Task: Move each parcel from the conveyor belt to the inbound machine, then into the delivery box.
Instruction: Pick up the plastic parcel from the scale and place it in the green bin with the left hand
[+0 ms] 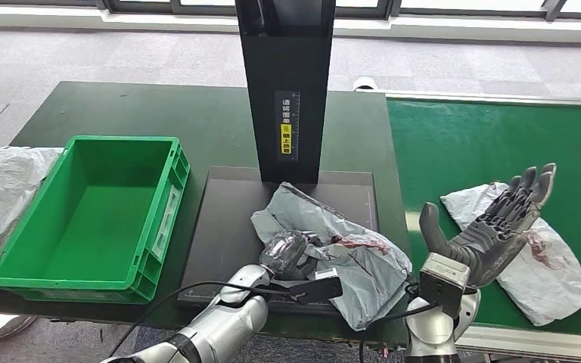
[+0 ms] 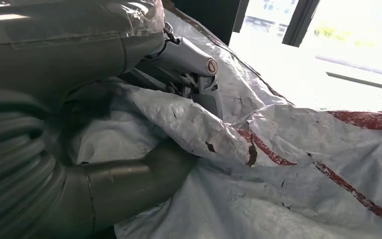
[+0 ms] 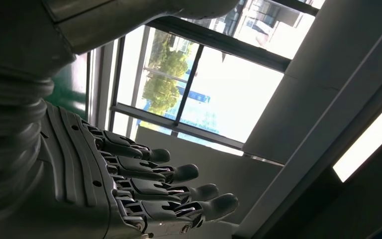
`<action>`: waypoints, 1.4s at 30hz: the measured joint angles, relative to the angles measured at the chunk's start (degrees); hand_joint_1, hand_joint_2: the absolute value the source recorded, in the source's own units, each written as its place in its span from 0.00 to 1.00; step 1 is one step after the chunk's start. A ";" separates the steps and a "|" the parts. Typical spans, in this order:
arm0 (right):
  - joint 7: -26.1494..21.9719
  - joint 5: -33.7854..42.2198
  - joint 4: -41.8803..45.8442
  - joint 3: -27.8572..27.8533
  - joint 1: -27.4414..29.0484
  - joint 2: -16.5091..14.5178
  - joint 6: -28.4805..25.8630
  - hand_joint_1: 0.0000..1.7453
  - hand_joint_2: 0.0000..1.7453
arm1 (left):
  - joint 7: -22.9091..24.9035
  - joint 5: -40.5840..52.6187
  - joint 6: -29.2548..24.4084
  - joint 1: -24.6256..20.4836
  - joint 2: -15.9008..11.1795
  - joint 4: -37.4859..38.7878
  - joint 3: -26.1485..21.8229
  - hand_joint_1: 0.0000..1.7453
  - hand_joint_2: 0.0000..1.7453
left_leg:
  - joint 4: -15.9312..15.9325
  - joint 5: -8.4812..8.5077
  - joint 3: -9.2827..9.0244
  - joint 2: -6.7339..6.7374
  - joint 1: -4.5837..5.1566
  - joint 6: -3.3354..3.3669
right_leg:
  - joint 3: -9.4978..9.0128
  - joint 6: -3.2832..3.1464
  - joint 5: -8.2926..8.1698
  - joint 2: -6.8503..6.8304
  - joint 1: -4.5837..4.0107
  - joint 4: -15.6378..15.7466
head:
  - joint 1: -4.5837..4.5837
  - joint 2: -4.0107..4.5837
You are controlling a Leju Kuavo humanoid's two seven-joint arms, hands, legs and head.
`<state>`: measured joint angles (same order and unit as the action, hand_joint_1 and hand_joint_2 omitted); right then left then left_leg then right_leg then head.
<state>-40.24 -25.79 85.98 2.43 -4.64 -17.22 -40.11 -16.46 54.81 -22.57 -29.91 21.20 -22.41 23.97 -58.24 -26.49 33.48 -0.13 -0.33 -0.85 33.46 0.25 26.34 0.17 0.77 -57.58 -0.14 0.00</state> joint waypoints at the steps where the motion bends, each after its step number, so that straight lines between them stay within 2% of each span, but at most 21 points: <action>1: 0.00 -0.06 0.13 0.00 0.08 0.00 0.00 0.00 1.00 | 0.05 0.16 0.01 -0.07 0.00 0.06 0.08 1.00 1.00 | 0.00 0.00 -0.01 0.00 0.00 0.00 | 0.00 0.00 0.00 0.00 0.00 0.00 | 0.00 0.01; 7: 0.01 -0.17 0.62 0.00 0.55 0.00 0.00 0.00 1.00 | 1.29 1.89 -1.08 -0.19 0.00 0.30 0.23 1.00 1.00 | 0.00 0.00 -0.03 0.00 0.00 0.00 | -0.01 0.00 0.00 0.01 0.00 0.00 | 0.00 0.00; 9: 0.01 -0.37 0.96 0.00 0.77 0.00 0.00 0.00 1.00 | 2.88 4.16 -4.51 -0.11 0.00 0.34 0.25 1.00 1.00 | 0.00 0.00 -0.03 0.01 0.00 0.00 | 0.00 0.00 0.00 0.02 0.00 0.00 | -0.01 0.00; 12: 0.01 -0.70 1.72 -0.03 1.29 0.00 0.00 0.00 1.00 | 4.98 8.77 -13.08 0.87 -0.10 -1.13 -0.19 1.00 1.00 | 0.00 0.00 -0.01 0.02 0.00 0.00 | 0.03 0.00 0.00 0.03 0.00 0.00 | 0.00 0.01; 15: 0.02 -0.91 2.13 -0.12 1.66 0.00 -0.01 0.00 1.00 | 3.34 13.78 -17.01 3.54 -0.34 -8.13 -3.42 1.00 1.00 | 0.00 0.01 0.03 0.02 0.00 -0.01 | 0.07 0.00 0.00 0.04 0.00 -0.01 | -0.01 0.01; 20: 0.07 -0.92 2.26 -0.55 1.83 0.00 -0.01 0.00 1.00 | -1.32 21.63 -17.52 8.58 -1.09 -29.65 -12.45 1.00 1.00 | 0.01 0.01 0.08 0.14 -0.01 -0.02 | 0.18 -0.01 0.00 0.12 -0.02 -0.04 | 0.01 0.00; 24: 0.09 -0.90 2.87 -0.99 2.38 0.00 -0.02 0.00 1.00 | -3.56 20.51 -17.54 11.22 -1.75 -44.64 -17.51 1.00 1.00 | 0.03 0.01 0.10 0.11 -0.05 -0.03 | 0.17 -0.03 0.02 0.09 -0.06 -0.04 | 0.01 0.00; 28: 0.09 -0.74 3.55 -1.55 2.75 0.00 -0.02 0.00 1.00 | -4.75 20.13 -17.54 12.92 -2.28 -55.35 -21.62 1.00 1.00 | 0.04 0.01 0.11 0.11 -0.06 -0.03 | 0.17 -0.04 0.03 0.08 -0.06 -0.04 | 0.01 0.01; 38: 0.09 -0.61 3.84 -1.66 2.86 0.00 -0.02 0.00 1.00 | -3.22 23.15 -17.54 14.90 -2.91 -66.75 -26.80 1.00 1.00 | 0.04 0.01 0.10 0.10 -0.05 -0.03 | 0.15 -0.03 0.03 0.08 -0.06 -0.04 | 0.00 0.00; 40: 0.09 -0.57 3.92 -1.67 3.17 0.01 -0.02 0.00 1.00 | -3.78 22.47 -17.54 15.25 -3.03 -67.56 -29.27 1.00 1.00 | 0.04 0.01 0.09 0.11 -0.05 -0.03 | 0.15 -0.04 0.03 0.08 -0.06 -0.04 | 0.00 0.00; 42: 0.09 -0.54 4.13 -1.68 3.73 0.02 -0.02 0.00 1.00 | -6.56 20.19 -17.54 15.27 -3.12 -67.39 -34.30 1.00 1.00 | 0.06 0.01 0.08 0.14 -0.05 -0.04 | 0.19 -0.05 0.03 0.11 -0.09 -0.04 | 0.00 0.01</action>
<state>-40.15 -26.33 90.11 0.74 -0.91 -17.21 -40.13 -23.02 75.00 -40.11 -14.65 18.08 -89.80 -10.33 -58.19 -26.49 33.57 0.01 -0.38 -0.89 33.65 0.21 26.38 0.28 0.68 -57.62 -0.14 0.01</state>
